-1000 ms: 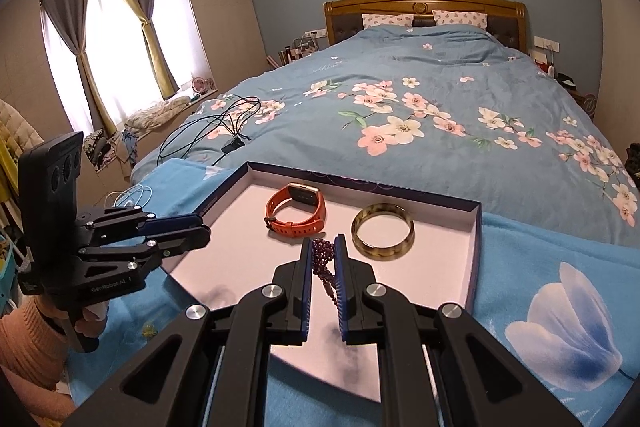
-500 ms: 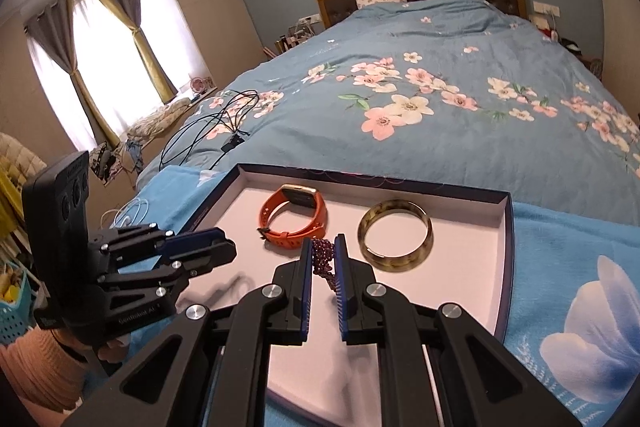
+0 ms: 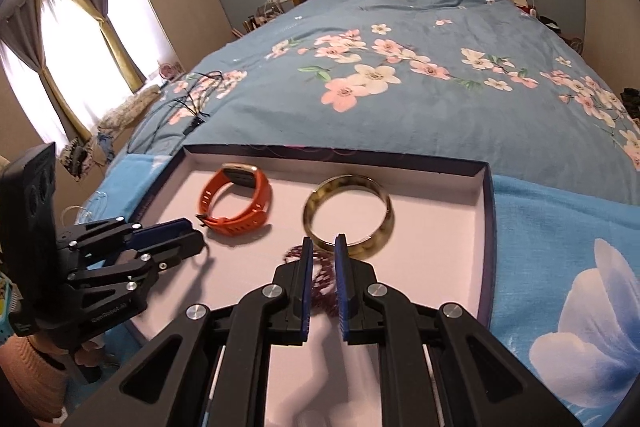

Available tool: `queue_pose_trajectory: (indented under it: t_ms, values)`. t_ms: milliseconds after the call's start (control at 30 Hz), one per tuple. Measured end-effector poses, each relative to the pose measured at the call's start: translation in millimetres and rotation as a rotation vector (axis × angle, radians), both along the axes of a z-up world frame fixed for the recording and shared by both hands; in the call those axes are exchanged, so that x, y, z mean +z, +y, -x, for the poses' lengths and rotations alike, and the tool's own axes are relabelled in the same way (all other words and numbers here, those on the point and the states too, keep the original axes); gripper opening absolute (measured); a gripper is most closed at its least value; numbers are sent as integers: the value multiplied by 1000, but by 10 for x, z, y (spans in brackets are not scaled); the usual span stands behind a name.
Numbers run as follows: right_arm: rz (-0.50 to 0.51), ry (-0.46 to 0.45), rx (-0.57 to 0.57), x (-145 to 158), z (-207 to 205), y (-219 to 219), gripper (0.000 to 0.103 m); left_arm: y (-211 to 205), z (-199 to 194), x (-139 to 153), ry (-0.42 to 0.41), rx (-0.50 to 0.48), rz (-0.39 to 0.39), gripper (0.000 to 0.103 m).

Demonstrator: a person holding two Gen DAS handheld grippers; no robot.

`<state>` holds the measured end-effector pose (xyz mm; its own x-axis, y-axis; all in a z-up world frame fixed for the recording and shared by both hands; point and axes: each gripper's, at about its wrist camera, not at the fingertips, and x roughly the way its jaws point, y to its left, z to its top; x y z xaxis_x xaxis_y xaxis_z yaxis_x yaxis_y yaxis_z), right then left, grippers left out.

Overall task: Organize jewelry
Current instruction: 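Lower the ring into the box with the left tool while the right tool drops the beaded bracelet there, then withdraw the left tool from the box while the right tool grasps the crystal bead bracelet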

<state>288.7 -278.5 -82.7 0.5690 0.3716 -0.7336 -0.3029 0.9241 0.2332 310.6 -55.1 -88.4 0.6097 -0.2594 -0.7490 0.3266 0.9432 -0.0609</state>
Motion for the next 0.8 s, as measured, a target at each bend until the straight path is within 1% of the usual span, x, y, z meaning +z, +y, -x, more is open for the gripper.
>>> queue_pose_trajectory:
  t_ms: [33, 167, 200, 233, 300, 367, 433, 467, 600, 733, 800]
  values:
    - [14, -1, -5, -9, -2, 2, 12, -2, 2, -12, 1, 2, -4, 23]
    - [14, -11, -17, 4, 23, -29, 12, -12, -38, -44, 8, 14, -8, 23]
    - [17, -19, -17, 21, 40, -33, 12, -14, -49, -44, 10, 17, -10, 25]
    - [19, -25, -16, 37, 58, -35, 13, -7, -53, -39, 8, 19, -8, 31]
    - [21, -36, -7, 78, 111, -37, 18, 2, -48, -17, -5, 29, -11, 38]
    - [20, -42, 1, 108, 156, -43, 20, 29, -3, 59, -36, 26, 1, 42]
    - [19, -54, 5, 156, 234, -62, 22, 58, 60, 153, -76, 35, -4, 49]
    - [19, -62, 8, 182, 273, -68, 23, 73, 99, 199, -93, 33, -4, 50]
    - [11, -100, 28, 307, 503, -107, 33, 144, 345, 428, -174, 33, -15, 58]
    - [13, -127, 65, 389, 820, -144, 33, 254, 655, 624, -234, 23, -9, 61]
    - [25, -133, 79, 393, 964, -157, 33, 317, 831, 693, -257, 19, 0, 65]
